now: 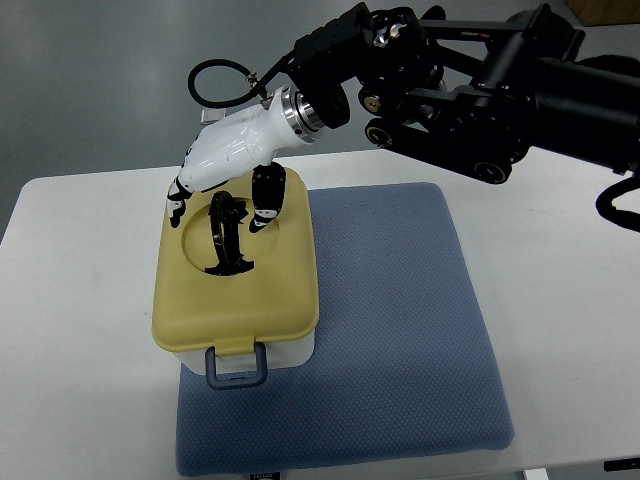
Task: Open white storage box with right hand
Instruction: 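Lower the right hand onto the black handle on the yellow lid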
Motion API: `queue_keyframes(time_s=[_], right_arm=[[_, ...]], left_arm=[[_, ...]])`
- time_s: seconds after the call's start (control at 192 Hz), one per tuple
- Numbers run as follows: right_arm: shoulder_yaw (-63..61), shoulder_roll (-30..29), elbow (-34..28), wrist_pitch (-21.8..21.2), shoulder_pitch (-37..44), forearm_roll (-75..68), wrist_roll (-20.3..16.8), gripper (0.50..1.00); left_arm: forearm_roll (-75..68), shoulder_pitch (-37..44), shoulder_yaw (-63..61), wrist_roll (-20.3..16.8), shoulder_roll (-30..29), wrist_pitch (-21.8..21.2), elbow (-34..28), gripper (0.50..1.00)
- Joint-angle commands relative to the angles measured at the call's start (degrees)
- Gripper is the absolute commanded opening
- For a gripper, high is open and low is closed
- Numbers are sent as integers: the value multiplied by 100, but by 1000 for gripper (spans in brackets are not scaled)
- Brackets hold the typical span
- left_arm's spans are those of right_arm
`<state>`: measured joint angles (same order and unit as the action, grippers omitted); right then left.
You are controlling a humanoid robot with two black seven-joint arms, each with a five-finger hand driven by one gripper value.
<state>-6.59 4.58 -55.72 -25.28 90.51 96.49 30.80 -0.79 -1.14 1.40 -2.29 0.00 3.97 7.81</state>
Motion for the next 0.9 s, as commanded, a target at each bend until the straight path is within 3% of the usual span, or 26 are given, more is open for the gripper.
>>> queue_keyframes(time_s=[0.0, 0.297, 0.479, 0.896], right_arm=[[0, -1, 0, -3, 81, 2, 14, 797], [0, -19, -9, 15, 37, 2, 14, 754], [9, -19, -9, 59, 20, 19, 5, 699], [9, -27, -9, 59, -15, 19, 5, 652]], left_arm=[[0, 0, 0, 0, 0, -1, 1, 1000], [0, 0, -9, 0, 0, -1, 1, 1000], [0, 0, -9, 0, 0, -1, 1, 1000], [0, 0, 0, 0, 0, -1, 1, 1000]])
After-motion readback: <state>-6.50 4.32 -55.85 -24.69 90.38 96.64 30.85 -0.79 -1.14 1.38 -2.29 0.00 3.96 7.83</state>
